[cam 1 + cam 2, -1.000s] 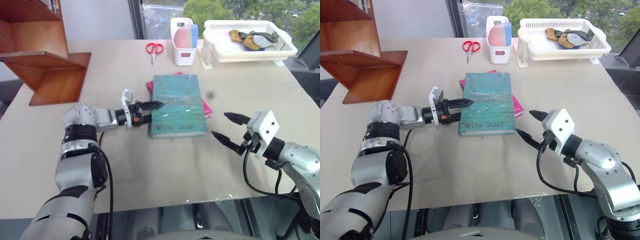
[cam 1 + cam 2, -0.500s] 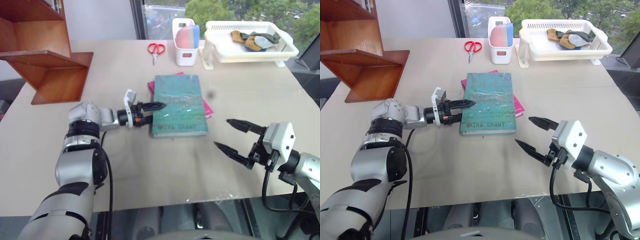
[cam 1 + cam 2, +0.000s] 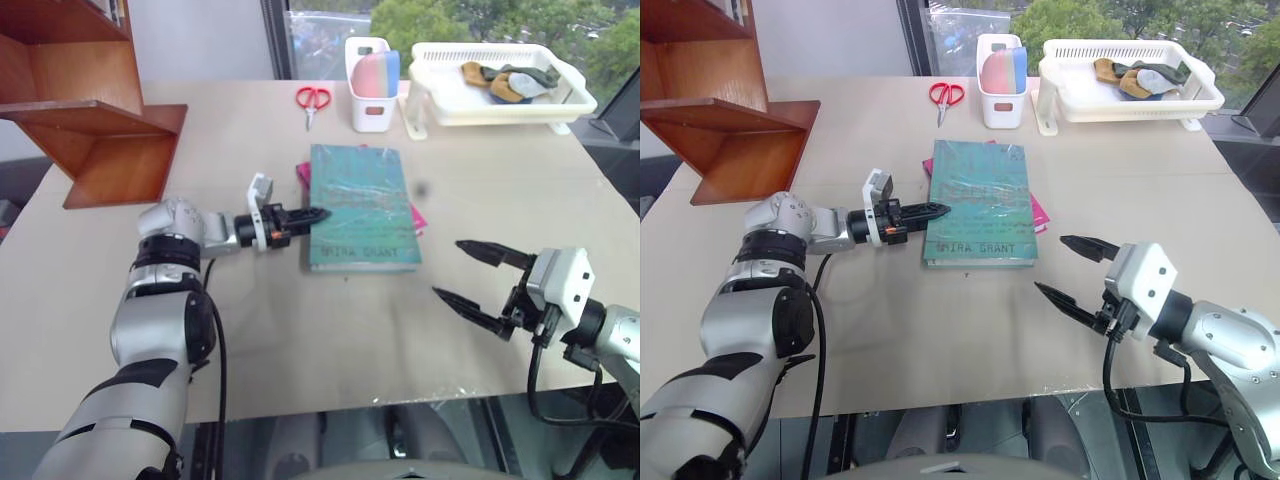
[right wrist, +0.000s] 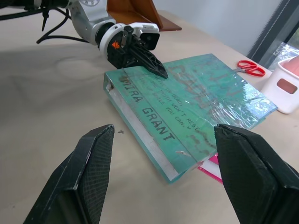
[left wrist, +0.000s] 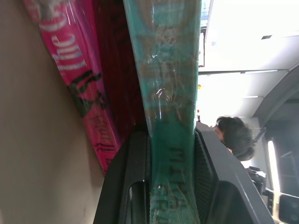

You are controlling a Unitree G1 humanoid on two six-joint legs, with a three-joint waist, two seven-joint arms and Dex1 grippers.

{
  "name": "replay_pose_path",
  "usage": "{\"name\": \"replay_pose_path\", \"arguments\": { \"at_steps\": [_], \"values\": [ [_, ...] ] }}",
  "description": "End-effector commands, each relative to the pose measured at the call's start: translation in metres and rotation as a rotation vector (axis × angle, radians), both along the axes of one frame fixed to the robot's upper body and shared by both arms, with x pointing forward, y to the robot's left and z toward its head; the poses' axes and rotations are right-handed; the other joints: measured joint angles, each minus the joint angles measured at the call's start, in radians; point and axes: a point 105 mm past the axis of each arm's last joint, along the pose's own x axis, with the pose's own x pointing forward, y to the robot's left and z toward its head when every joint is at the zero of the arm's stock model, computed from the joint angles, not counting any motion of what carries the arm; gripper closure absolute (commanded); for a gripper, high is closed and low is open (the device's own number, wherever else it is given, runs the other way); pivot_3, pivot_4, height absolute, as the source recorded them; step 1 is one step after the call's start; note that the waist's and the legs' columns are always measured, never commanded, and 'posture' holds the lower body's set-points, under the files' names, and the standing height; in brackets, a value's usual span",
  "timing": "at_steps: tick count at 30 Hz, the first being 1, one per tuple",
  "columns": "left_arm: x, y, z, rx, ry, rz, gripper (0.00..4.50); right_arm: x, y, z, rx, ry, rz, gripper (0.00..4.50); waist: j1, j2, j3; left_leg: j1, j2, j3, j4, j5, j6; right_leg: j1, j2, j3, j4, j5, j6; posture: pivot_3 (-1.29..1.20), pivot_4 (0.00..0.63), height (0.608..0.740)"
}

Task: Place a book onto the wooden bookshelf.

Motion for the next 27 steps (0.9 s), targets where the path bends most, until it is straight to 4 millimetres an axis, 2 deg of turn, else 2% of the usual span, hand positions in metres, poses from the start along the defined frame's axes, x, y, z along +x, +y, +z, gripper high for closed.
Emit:
{"name": "replay_pose_path", "arguments": {
  "at_steps": [1, 4, 8, 13, 16, 18, 19, 21, 23, 26, 27],
  "values": [
    [-0.005, 0.014, 0.031, -0.084, -0.072, 0.010, 3.84, 0.000, 0.005, 0.009, 0.000, -0.046, 0.021, 0.98, -0.004, 0.000, 0.000, 0.000, 0.000, 0.000, 0.000, 0.000, 0.000, 0.000, 0.000, 0.000, 0.000, 0.000, 0.000, 0.00, 0.150, 0.740],
    [-0.011, 0.030, 0.050, -0.093, -0.143, 0.043, 3.84, 0.004, 0.008, 0.012, 0.015, -0.058, 0.032, 0.98, -0.004, 0.000, 0.000, 0.000, 0.000, 0.000, 0.000, 0.000, 0.000, -0.001, 0.000, 0.000, 0.001, 0.000, 0.000, 0.00, 0.150, 0.740],
    [-0.021, 0.046, 0.081, 0.057, -0.416, 0.110, 3.84, 0.015, 0.013, 0.019, 0.041, -0.079, 0.059, 0.98, -0.005, 0.000, 0.000, 0.000, 0.001, 0.000, 0.000, 0.000, 0.000, 0.000, 0.000, 0.000, 0.001, 0.000, 0.000, 0.00, 0.150, 0.740],
    [-0.024, 0.043, 0.128, 0.352, -1.003, 0.287, 3.84, 0.037, 0.019, 0.030, 0.077, -0.118, 0.085, 0.98, 0.014, 0.000, 0.000, 0.000, 0.000, 0.000, 0.002, 0.000, -0.001, 0.001, -0.001, -0.001, 0.002, 0.000, 0.000, 0.00, 0.150, 0.740],
    [-0.038, 0.042, 0.151, 0.715, -1.502, 0.284, 3.84, 0.049, 0.026, 0.039, 0.130, -0.130, 0.120, 0.98, 0.015, 0.001, 0.001, 0.000, 0.000, 0.001, 0.003, 0.000, -0.001, 0.001, -0.001, 0.000, 0.002, 0.000, 0.000, 0.00, 0.150, 0.740],
    [-0.042, 0.046, 0.159, 0.928, -1.706, 0.217, 3.84, 0.053, 0.030, 0.043, 0.148, -0.136, 0.152, 0.98, 0.016, 0.001, 0.001, 0.000, 0.000, 0.002, 0.002, 0.000, -0.001, 0.000, -0.001, 0.001, 0.002, 0.000, -0.001, 0.00, 0.150, 0.740],
    [-0.046, 0.051, 0.170, 1.035, -1.825, 0.194, 3.84, 0.055, 0.033, 0.044, 0.159, -0.136, 0.170, 0.98, 0.016, 0.001, 0.001, 0.000, 0.001, 0.001, 0.002, 0.000, -0.001, 0.000, 0.000, 0.000, 0.002, 0.000, -0.001, 0.00, 0.150, 0.740],
    [-0.051, 0.062, 0.182, 1.317, -2.013, 0.066, 3.84, 0.060, 0.037, 0.044, 0.170, -0.135, 0.193, 0.98, 0.018, 0.002, 0.001, 0.000, 0.001, 0.002, 0.002, 0.000, -0.001, 0.000, 0.000, 0.001, 0.002, 0.000, -0.001, 0.00, 0.150, 0.740],
    [-0.052, 0.080, 0.195, 1.532, -2.062, -0.024, 3.84, 0.063, 0.041, 0.044, 0.182, -0.135, 0.215, 0.98, 0.020, 0.002, 0.001, 0.000, 0.001, 0.003, 0.000, 0.000, 0.000, 0.000, 0.000, 0.001, -0.001, 0.000, -0.001, 0.00, 0.150, 0.740],
    [-0.059, 0.136, 0.218, 1.967, -1.912, -0.197, 3.84, 0.069, 0.050, 0.047, 0.213, -0.137, 0.256, 0.98, 0.018, -0.001, 0.003, -0.001, 0.001, 0.004, 0.000, 0.000, 0.000, -0.002, 0.001, 0.001, -0.001, 0.000, -0.001, 0.00, 0.150, 0.740],
    [-0.061, 0.149, 0.223, 2.060, -1.874, -0.235, 3.84, 0.070, 0.053, 0.047, 0.219, -0.138, 0.266, 0.98, 0.017, 0.002, 0.004, -0.001, 0.002, 0.004, 0.000, 0.000, 0.000, -0.002, 0.001, 0.001, -0.001, 0.000, -0.001, 0.00, 0.150, 0.740]
  ]
}}
